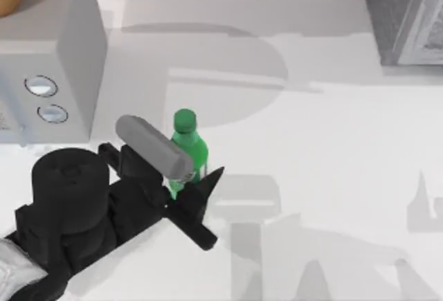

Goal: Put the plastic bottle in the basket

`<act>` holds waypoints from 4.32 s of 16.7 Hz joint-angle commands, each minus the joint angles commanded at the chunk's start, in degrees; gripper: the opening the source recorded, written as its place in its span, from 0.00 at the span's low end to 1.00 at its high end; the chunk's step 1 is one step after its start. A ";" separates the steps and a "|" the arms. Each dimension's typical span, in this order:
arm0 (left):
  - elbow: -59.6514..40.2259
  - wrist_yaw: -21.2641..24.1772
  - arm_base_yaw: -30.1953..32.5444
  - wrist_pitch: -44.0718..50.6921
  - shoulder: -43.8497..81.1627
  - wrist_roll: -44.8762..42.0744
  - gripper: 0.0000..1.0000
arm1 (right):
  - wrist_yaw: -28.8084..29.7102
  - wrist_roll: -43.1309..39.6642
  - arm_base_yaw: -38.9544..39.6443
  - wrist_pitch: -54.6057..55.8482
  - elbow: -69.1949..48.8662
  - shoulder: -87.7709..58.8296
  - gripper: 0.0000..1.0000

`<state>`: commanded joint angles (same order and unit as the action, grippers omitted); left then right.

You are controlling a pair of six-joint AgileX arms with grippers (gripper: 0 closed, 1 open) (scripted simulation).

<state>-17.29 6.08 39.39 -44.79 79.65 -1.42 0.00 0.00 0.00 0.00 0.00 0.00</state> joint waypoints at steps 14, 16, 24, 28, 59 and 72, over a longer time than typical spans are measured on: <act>-25.73 -23.34 24.44 84.56 -63.57 5.18 0.00 | 0.00 0.00 0.00 0.00 0.00 0.00 1.00; -28.90 -26.17 27.43 95.06 -71.27 5.84 0.00 | 0.00 0.00 0.00 0.00 0.00 0.00 1.00; -36.66 -33.46 35.00 122.89 -90.65 7.81 0.00 | 0.00 0.00 0.00 0.00 0.00 0.00 1.00; -37.21 -34.00 35.56 125.01 -92.08 8.01 0.00 | 0.00 0.00 0.00 0.00 0.00 0.00 1.00; -102.38 -1.51 -43.72 86.12 13.75 0.21 0.00 | 0.00 0.00 0.00 0.00 0.00 0.00 1.00; -103.70 -0.13 -47.21 81.51 20.30 -0.05 0.00 | 0.00 0.00 0.00 0.00 0.00 0.00 1.00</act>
<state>-121.00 5.95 -7.82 36.72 99.95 -1.47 0.00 0.00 0.00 0.00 0.00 0.00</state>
